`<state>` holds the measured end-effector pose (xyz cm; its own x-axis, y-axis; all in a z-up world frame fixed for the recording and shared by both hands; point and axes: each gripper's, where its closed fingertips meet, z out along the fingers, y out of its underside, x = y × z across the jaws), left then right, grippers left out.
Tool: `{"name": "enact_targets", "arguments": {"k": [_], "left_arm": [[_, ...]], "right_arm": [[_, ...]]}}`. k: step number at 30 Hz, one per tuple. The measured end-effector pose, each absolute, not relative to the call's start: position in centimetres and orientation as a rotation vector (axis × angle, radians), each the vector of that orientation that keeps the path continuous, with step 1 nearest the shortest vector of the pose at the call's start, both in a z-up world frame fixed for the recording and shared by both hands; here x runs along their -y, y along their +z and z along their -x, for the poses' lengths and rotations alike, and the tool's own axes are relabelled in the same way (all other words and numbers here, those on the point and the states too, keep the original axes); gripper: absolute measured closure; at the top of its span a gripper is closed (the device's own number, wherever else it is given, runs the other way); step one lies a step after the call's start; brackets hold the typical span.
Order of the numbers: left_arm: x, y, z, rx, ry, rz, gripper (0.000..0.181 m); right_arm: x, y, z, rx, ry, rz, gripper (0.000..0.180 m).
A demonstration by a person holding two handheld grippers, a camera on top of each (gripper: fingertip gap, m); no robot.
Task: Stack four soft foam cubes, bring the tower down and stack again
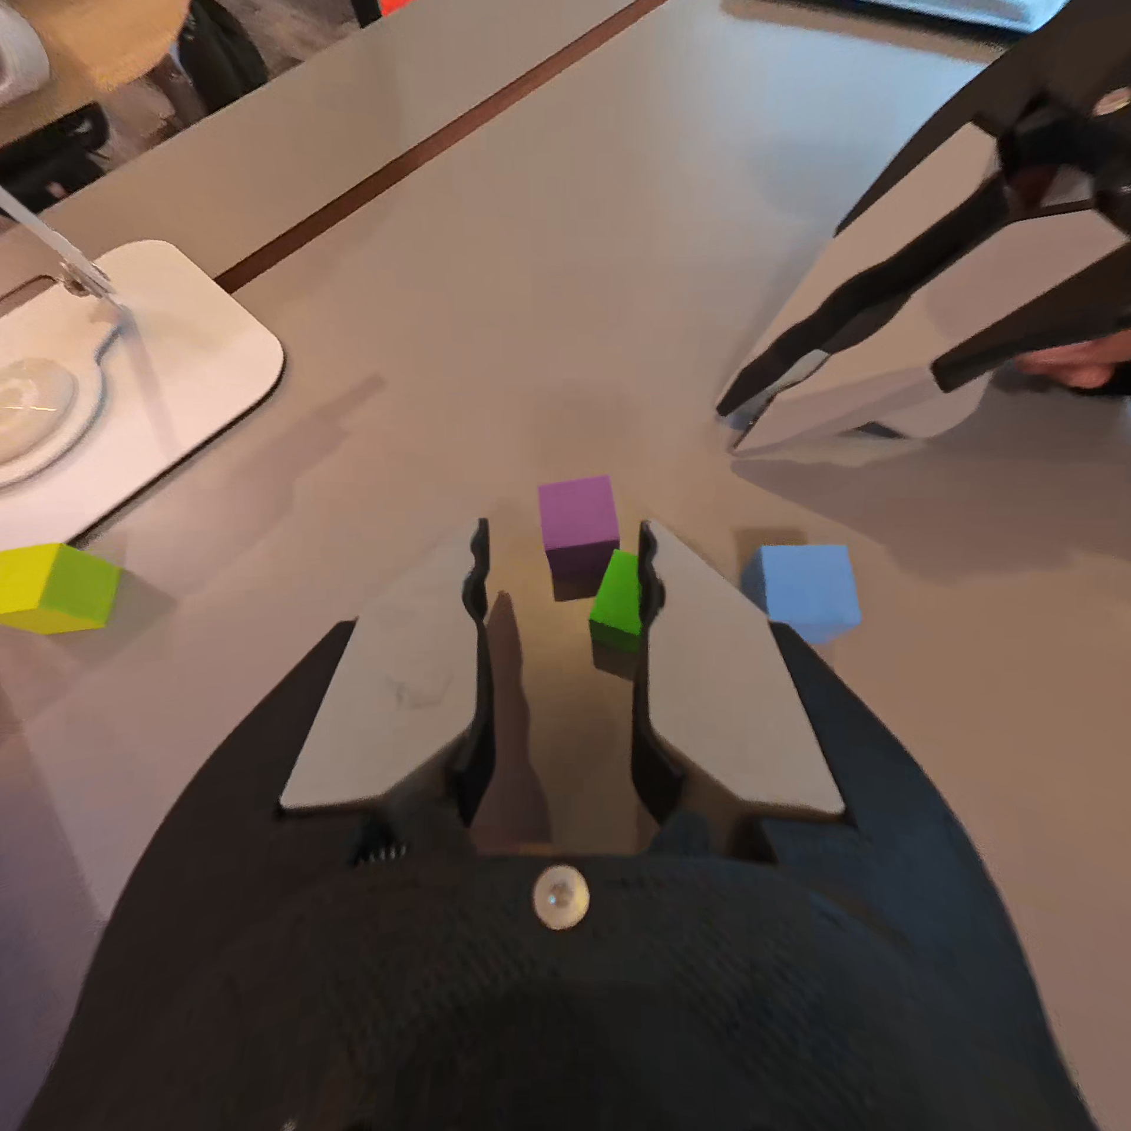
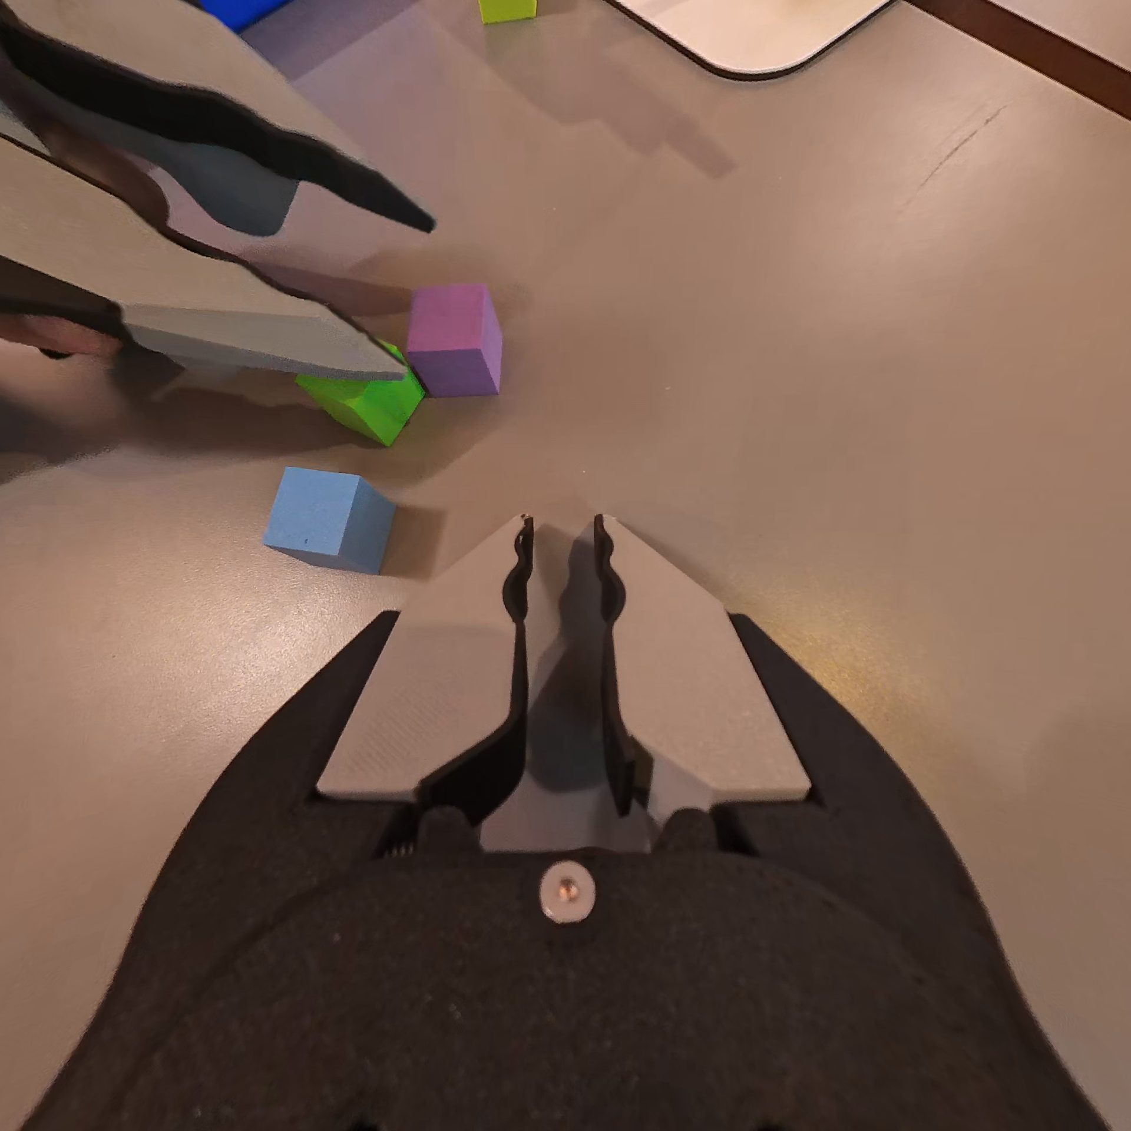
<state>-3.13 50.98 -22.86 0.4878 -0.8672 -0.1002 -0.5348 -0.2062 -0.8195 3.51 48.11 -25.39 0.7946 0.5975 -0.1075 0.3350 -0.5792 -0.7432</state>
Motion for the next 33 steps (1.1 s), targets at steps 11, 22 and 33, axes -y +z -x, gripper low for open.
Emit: {"name": "enact_targets", "arguments": {"k": [11,22,33], "left_arm": [[-51.8,-22.0,3.5,-1.275,-0.447,1.840,0.155],[-44.0,-21.5,9.2,-1.780,-0.679,1.660,0.155],[-39.9,-24.0,9.2,-2.097,-0.600,1.390,0.155]], "right_arm": [[-48.0,-25.4,-3.3,0.708,0.425,2.225,0.160],[-47.9,-25.4,-3.1,0.717,0.428,2.222,0.159],[-47.9,-25.4,-3.0,0.721,0.427,2.222,0.159]]}}
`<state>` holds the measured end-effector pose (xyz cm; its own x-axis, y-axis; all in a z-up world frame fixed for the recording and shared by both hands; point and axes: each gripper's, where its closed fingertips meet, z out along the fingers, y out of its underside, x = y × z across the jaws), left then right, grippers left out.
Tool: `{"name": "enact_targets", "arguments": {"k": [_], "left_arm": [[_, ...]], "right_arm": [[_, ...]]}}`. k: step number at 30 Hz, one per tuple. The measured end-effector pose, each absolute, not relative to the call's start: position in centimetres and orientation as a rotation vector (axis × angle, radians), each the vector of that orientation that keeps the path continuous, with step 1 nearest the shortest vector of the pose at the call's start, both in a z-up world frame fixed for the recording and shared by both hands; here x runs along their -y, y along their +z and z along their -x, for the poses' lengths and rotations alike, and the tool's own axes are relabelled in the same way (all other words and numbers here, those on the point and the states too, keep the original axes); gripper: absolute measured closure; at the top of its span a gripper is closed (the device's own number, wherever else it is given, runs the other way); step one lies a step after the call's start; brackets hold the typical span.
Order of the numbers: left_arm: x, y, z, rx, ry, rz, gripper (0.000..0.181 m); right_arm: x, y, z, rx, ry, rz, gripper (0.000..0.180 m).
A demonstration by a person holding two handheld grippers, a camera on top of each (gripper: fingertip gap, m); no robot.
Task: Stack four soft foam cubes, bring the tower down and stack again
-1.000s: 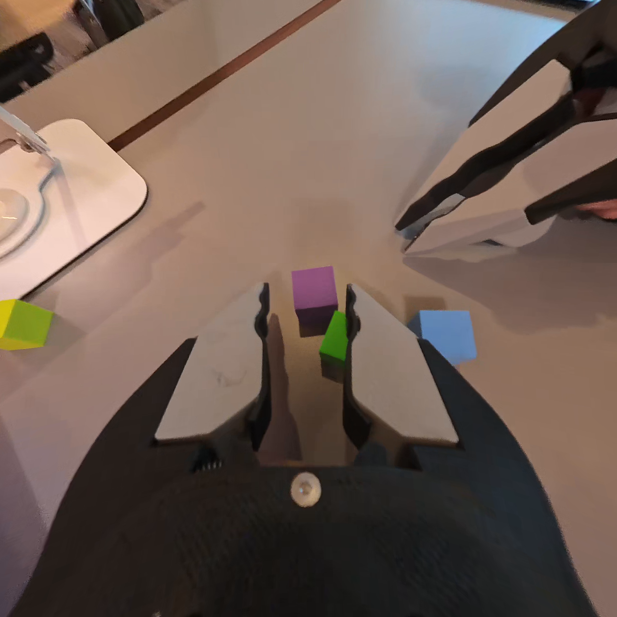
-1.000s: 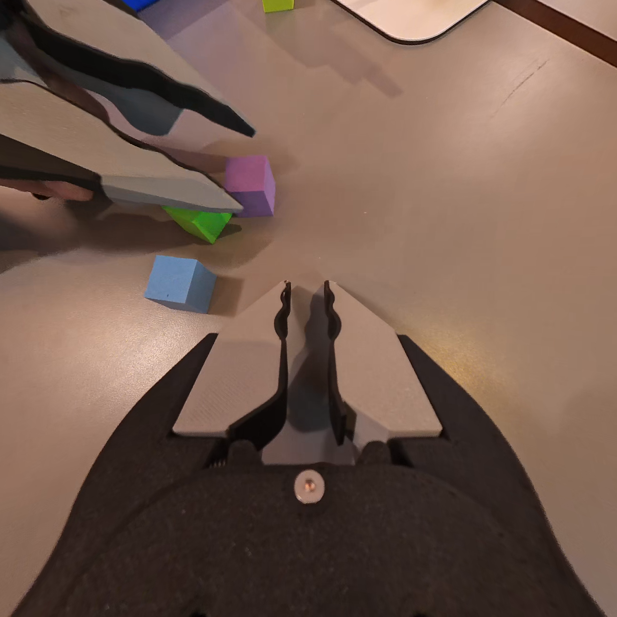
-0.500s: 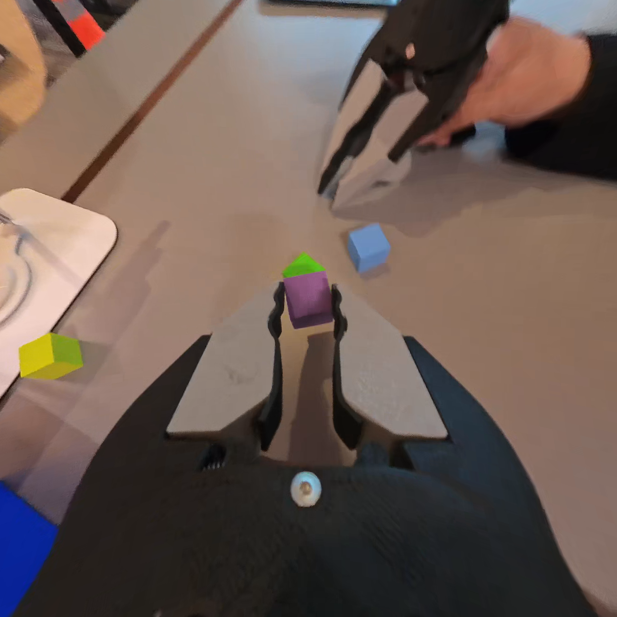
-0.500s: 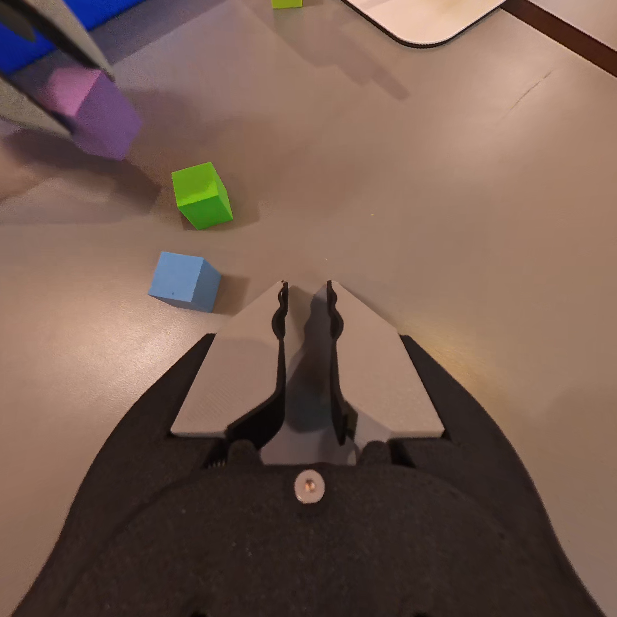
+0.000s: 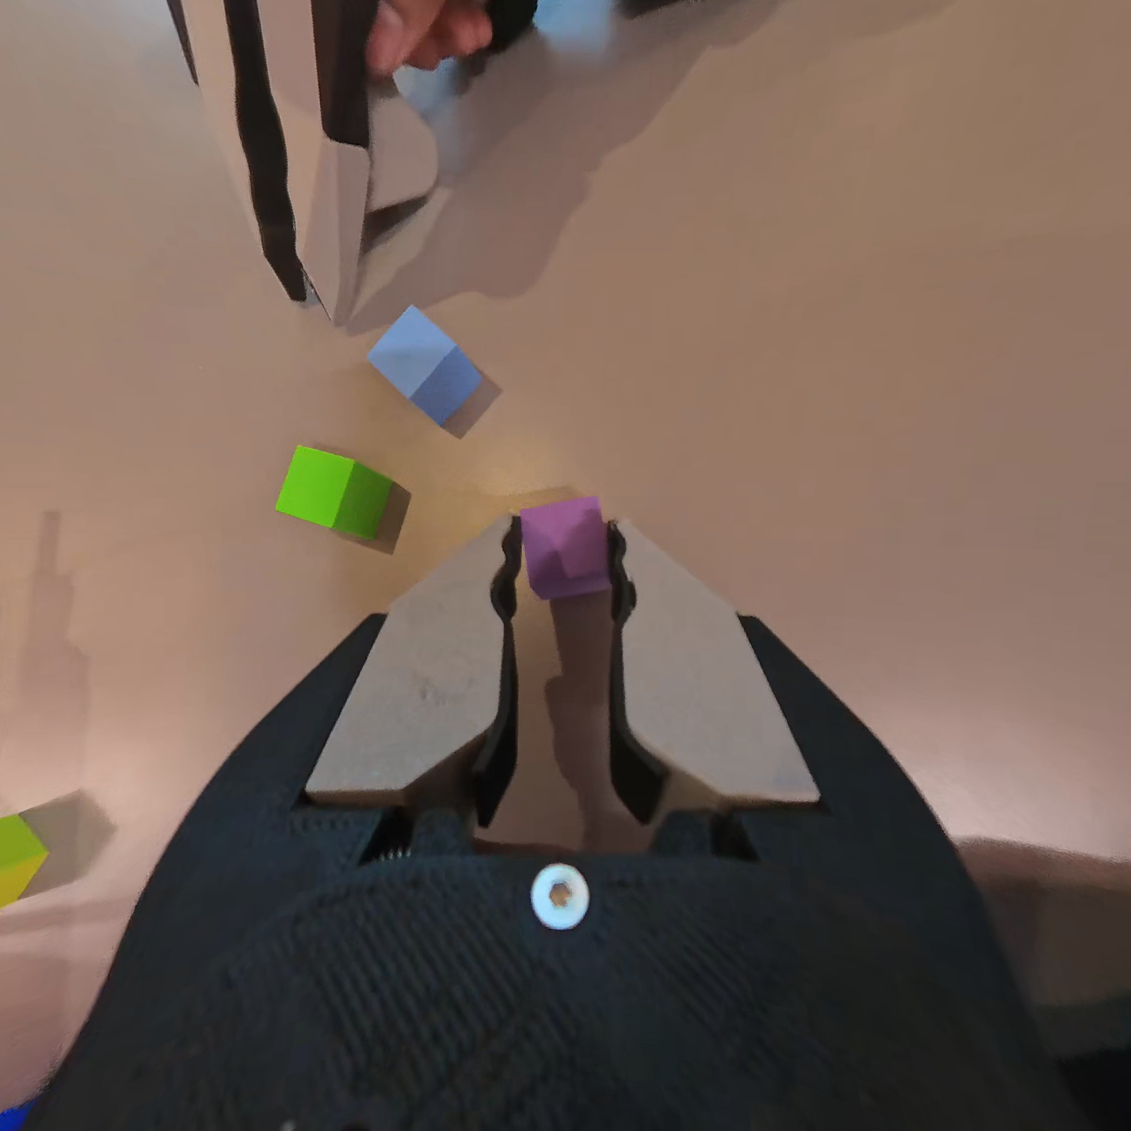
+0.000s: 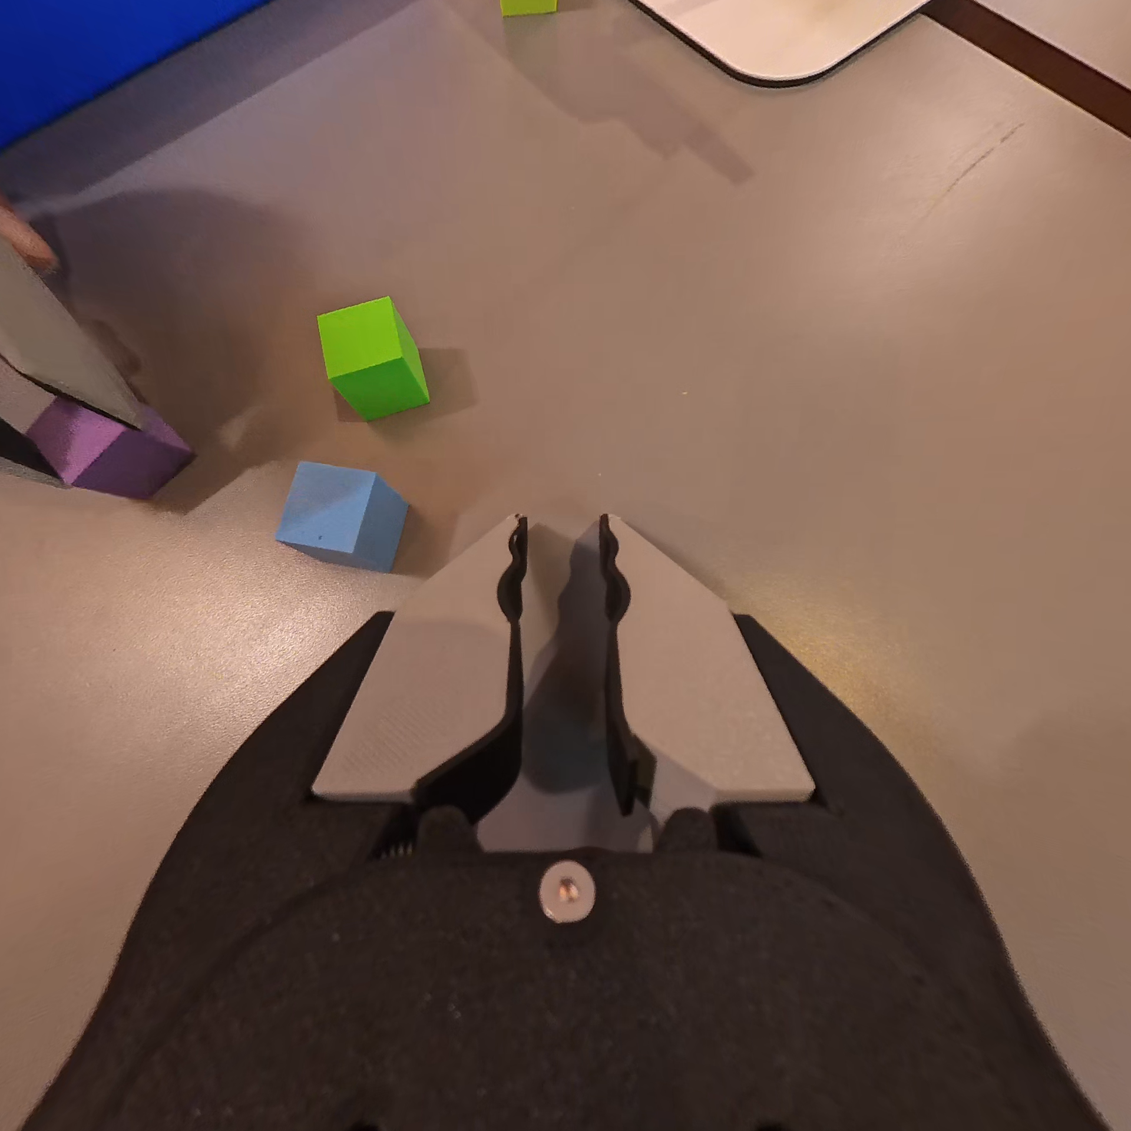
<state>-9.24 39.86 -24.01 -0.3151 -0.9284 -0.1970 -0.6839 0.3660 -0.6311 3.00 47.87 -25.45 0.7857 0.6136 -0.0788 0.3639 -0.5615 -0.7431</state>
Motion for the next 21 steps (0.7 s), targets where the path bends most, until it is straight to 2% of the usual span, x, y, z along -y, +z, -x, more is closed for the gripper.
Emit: {"name": "enact_targets", "arguments": {"k": [3,5,6,14,21], "left_arm": [[-39.9,-24.2,9.0,-2.080,-0.621,1.405,0.153],[-40.4,-24.1,8.9,-2.050,-0.598,1.421,0.130],[-40.6,-23.9,8.9,-2.037,-0.604,1.424,0.126],[-44.9,-18.5,6.8,-1.631,-0.649,1.375,0.129],[-45.4,-19.8,5.0,-1.732,-0.786,1.367,0.130]], "right_arm": [[-47.9,-25.4,-3.0,0.719,0.434,2.223,0.158],[-47.9,-25.4,-3.0,0.719,0.436,2.223,0.158],[-47.9,-25.4,-3.0,0.720,0.435,2.223,0.158],[-47.8,-25.4,-3.0,0.719,0.437,2.223,0.157],[-47.8,-25.4,-2.9,0.718,0.450,2.224,0.158]]}}
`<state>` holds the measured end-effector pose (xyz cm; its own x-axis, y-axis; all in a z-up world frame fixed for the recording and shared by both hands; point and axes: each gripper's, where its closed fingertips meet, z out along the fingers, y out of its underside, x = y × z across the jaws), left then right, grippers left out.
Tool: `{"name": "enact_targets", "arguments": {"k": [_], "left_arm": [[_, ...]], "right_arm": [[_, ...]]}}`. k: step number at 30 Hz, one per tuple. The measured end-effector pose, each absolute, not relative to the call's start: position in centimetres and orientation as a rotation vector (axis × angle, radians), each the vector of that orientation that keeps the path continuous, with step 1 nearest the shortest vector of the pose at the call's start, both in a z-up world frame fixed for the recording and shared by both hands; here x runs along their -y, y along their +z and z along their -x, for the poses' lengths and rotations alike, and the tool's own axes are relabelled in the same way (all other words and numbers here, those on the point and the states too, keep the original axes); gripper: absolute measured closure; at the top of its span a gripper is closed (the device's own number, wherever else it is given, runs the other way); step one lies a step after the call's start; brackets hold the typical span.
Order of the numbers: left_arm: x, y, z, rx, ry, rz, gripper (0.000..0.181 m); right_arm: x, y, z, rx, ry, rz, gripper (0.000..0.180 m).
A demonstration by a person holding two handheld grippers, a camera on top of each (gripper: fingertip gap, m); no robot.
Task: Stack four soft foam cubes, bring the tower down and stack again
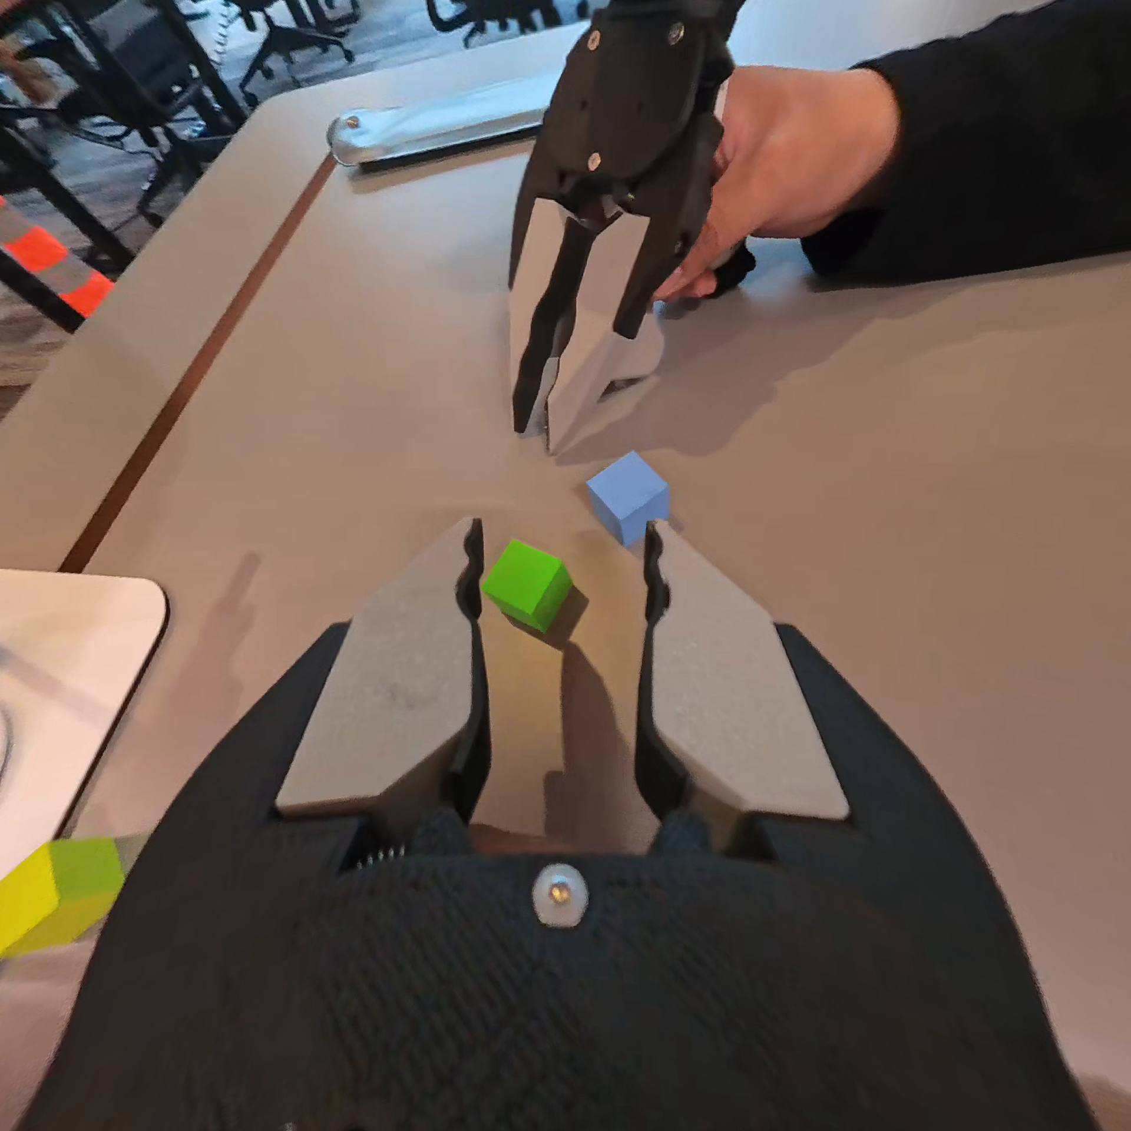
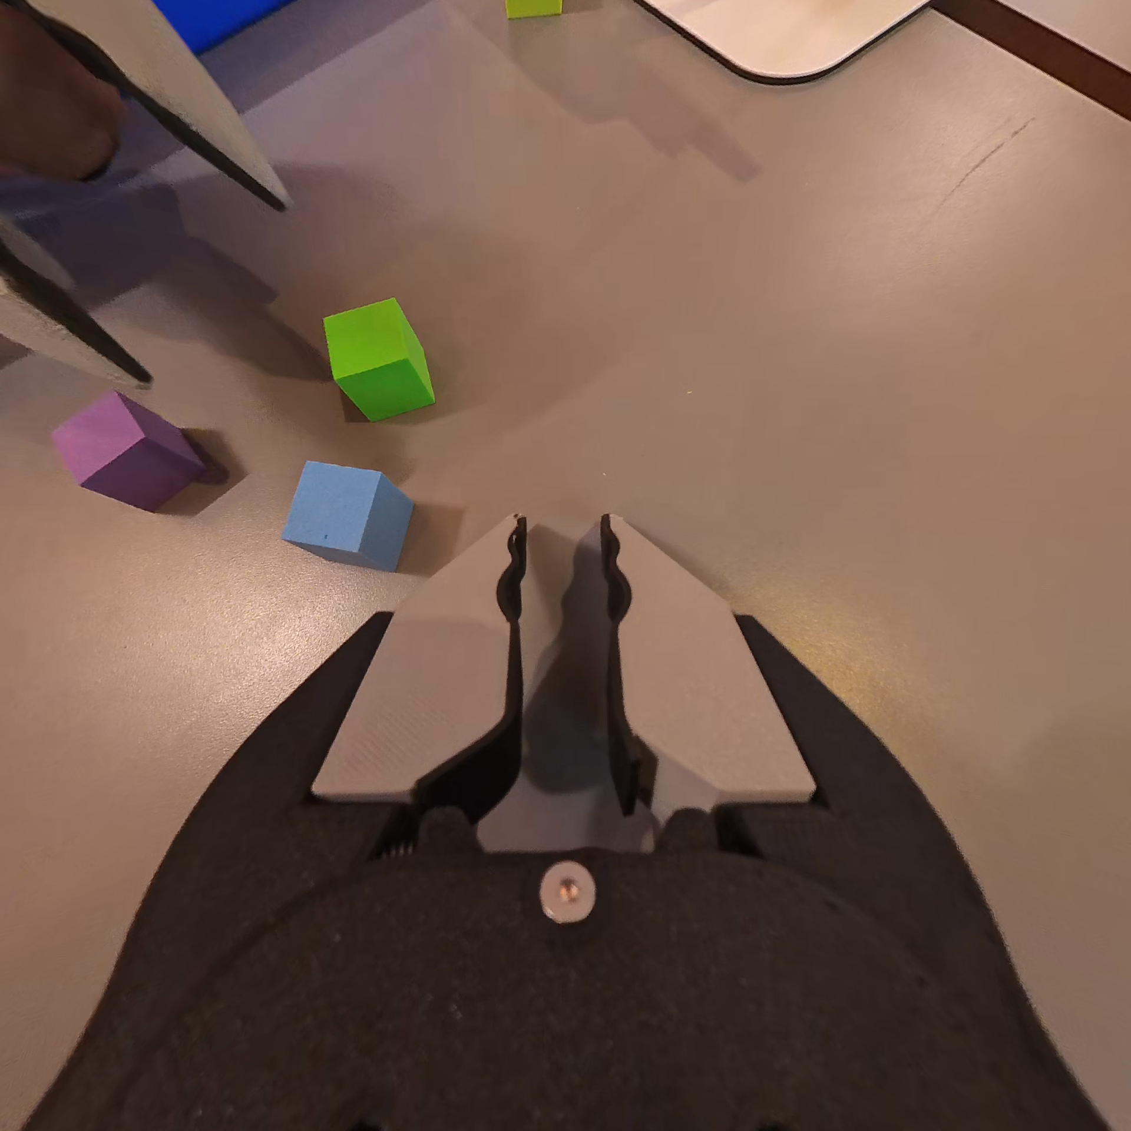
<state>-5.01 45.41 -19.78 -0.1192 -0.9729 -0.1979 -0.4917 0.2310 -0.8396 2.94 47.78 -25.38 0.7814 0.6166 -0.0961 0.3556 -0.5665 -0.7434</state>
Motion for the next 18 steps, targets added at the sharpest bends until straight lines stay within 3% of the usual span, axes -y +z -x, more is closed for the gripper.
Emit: {"name": "enact_targets", "arguments": {"k": [7,11,18], "left_arm": [[-47.7,-23.0,3.9,-1.885,-0.647,1.429,0.130],[-47.9,-25.0,4.1,-1.952,-0.617,1.495,0.146],[-46.7,-21.9,5.7,-1.893,-0.677,1.506,0.147]], "right_arm": [[-47.8,-25.3,-3.0,0.706,0.479,2.227,0.159],[-47.8,-25.3,-3.0,0.711,0.471,2.226,0.159],[-47.8,-25.3,-2.9,0.717,0.460,2.225,0.157]]}}
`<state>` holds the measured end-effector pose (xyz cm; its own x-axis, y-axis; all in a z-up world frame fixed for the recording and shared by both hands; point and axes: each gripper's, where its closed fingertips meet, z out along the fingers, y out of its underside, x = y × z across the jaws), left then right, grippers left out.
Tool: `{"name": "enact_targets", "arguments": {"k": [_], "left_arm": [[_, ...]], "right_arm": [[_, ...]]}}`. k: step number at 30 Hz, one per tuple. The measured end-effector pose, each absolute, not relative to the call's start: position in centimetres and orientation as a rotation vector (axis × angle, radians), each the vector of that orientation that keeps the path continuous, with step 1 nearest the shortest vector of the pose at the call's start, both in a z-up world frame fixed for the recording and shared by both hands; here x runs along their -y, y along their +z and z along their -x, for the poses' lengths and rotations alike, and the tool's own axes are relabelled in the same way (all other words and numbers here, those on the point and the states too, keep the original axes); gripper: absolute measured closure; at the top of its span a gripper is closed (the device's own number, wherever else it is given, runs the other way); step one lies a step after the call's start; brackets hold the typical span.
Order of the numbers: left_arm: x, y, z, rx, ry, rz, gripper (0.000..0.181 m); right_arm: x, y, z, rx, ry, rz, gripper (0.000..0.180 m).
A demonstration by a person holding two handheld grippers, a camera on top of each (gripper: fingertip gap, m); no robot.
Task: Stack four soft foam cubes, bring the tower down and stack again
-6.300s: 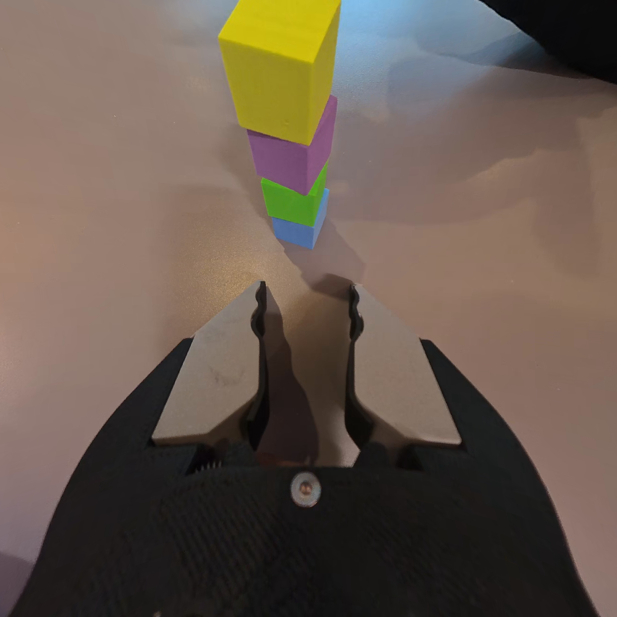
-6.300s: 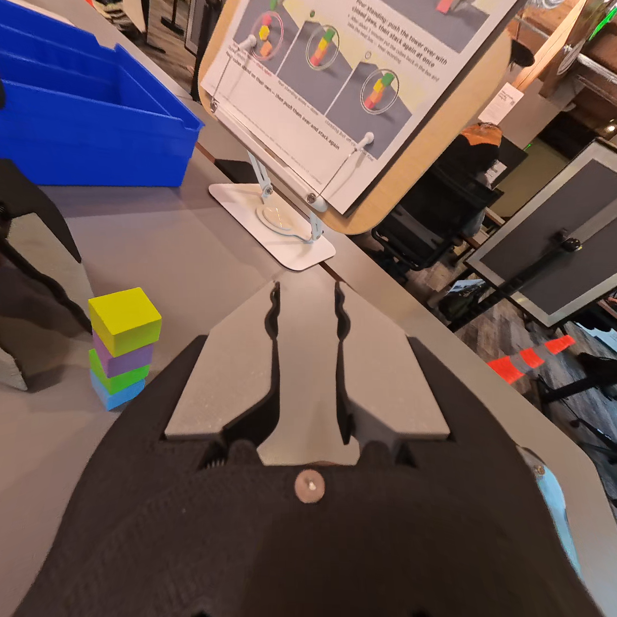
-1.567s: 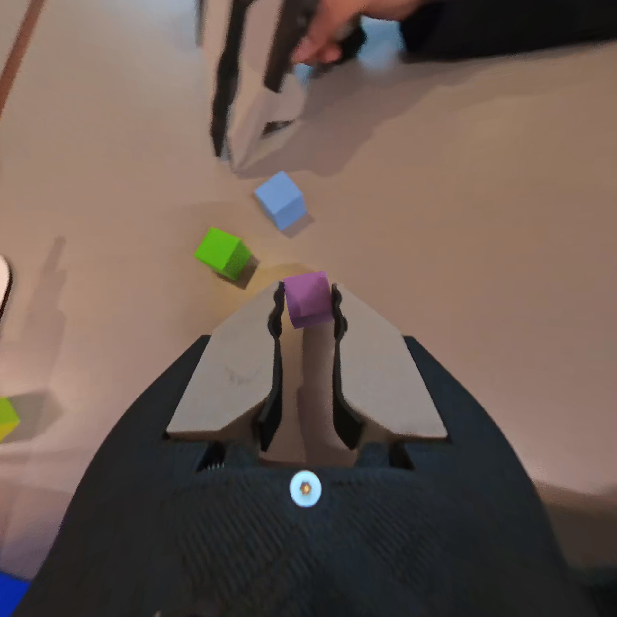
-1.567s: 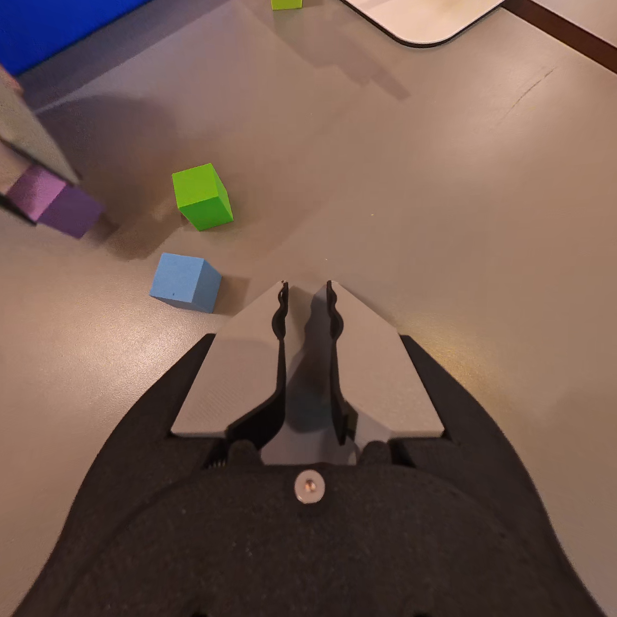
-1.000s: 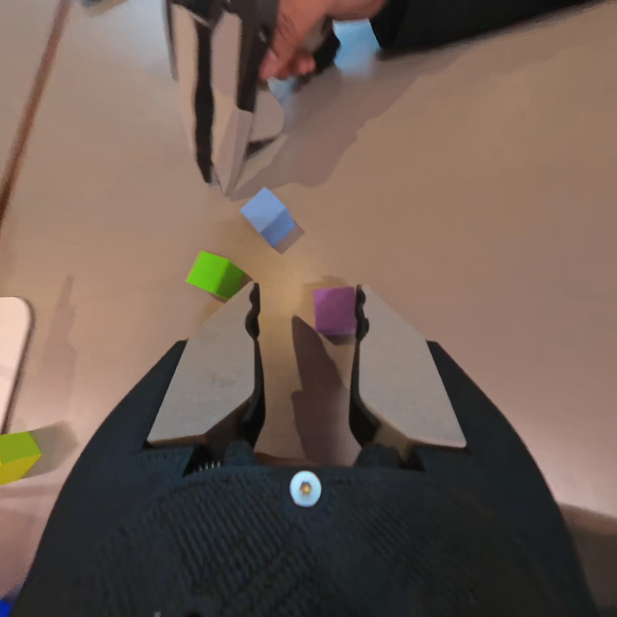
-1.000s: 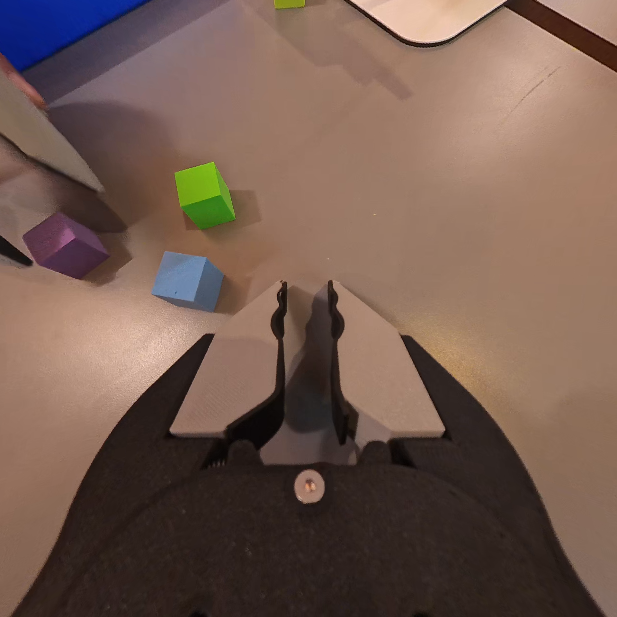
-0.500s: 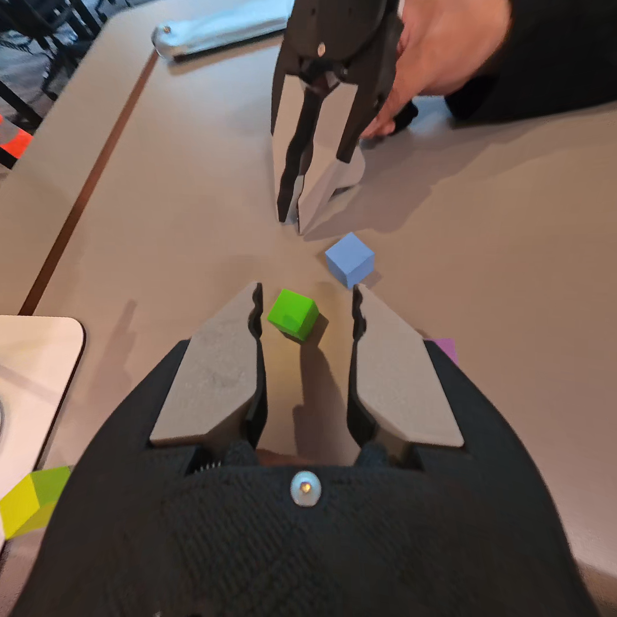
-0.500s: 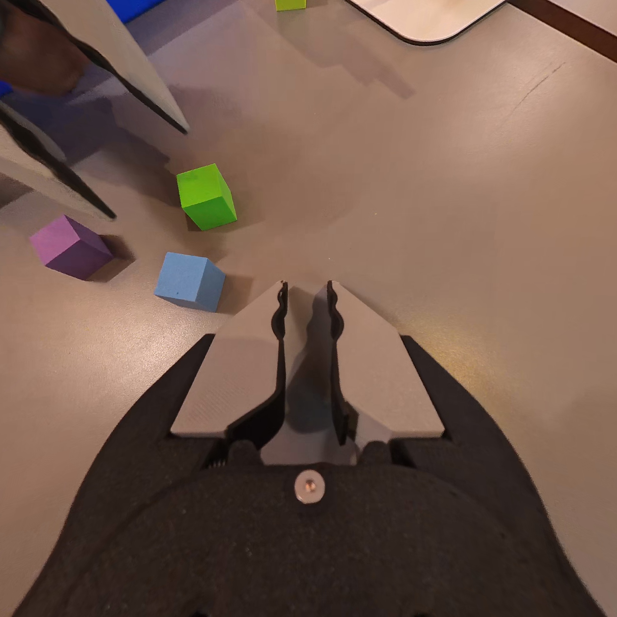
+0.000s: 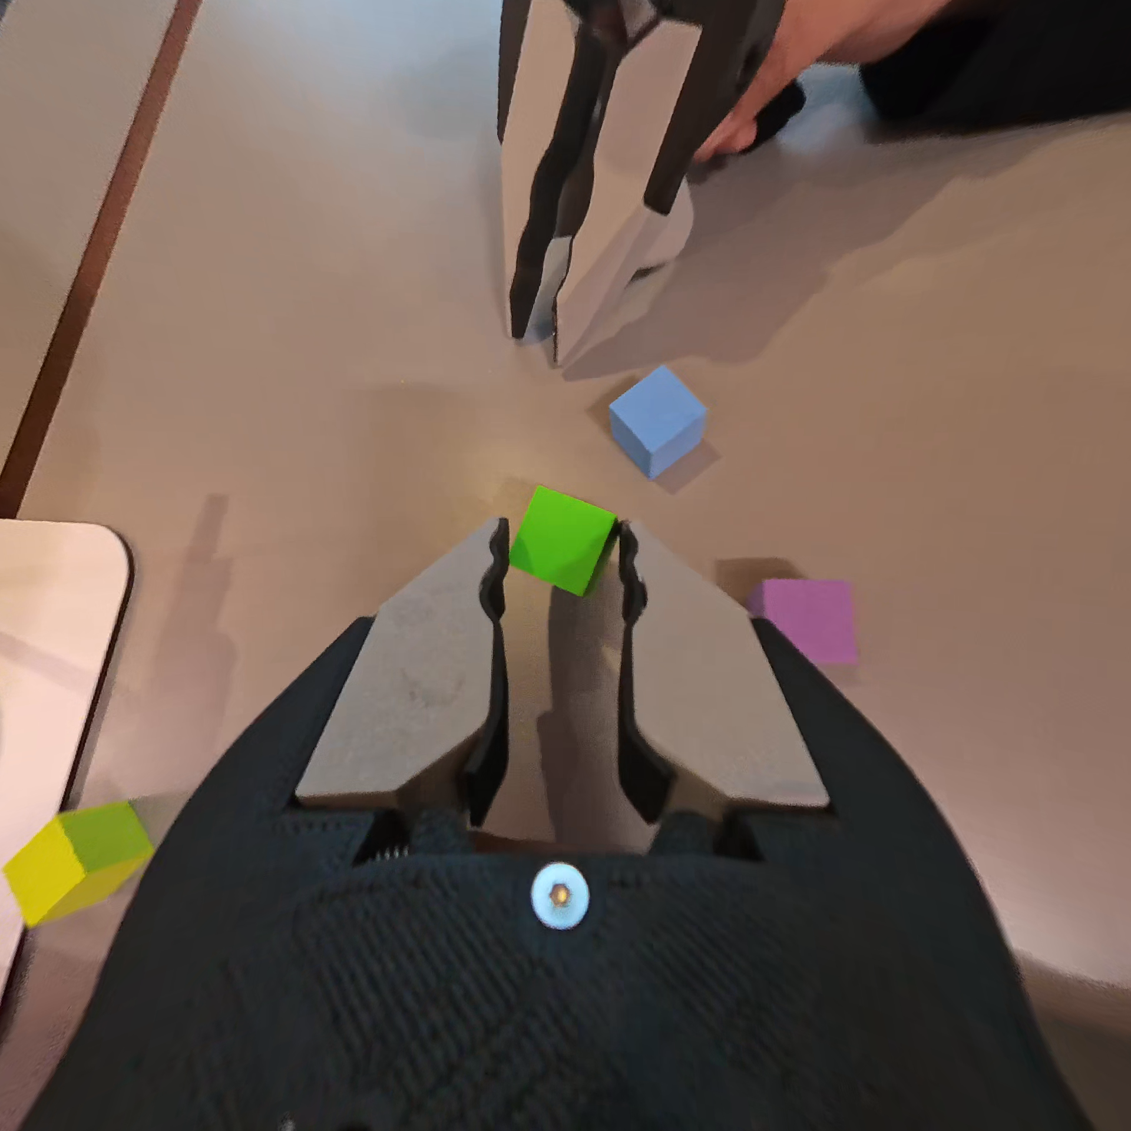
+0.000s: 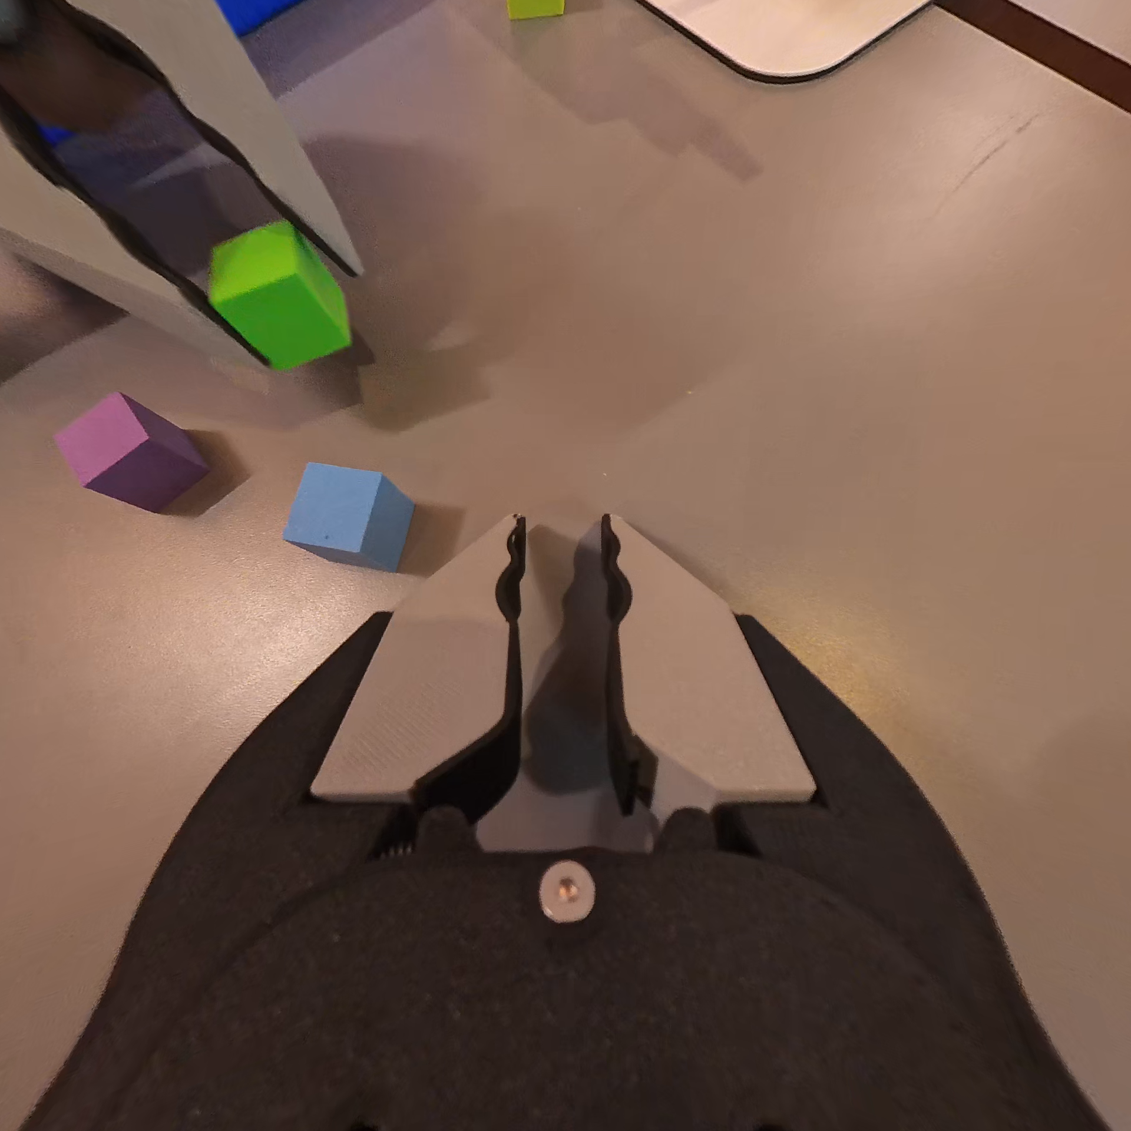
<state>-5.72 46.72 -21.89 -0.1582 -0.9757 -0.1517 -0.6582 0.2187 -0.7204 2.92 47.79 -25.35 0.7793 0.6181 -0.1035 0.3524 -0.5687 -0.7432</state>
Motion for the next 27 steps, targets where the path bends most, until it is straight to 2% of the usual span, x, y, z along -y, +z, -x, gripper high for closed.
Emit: {"name": "enact_targets", "arguments": {"k": [12,19,27], "left_arm": [[-44.1,-20.0,8.5,-1.549,-0.709,1.860,0.147],[-41.5,-20.7,9.0,-1.730,-0.491,1.802,0.147],[-41.5,-21.8,9.1,-1.692,-0.513,1.861,0.147]], "right_arm": [[-47.7,-25.4,-2.8,0.721,0.457,2.224,0.158],[-47.7,-25.4,-2.8,0.722,0.457,2.223,0.157],[-47.7,-25.4,-2.8,0.719,0.468,2.225,0.158]]}}
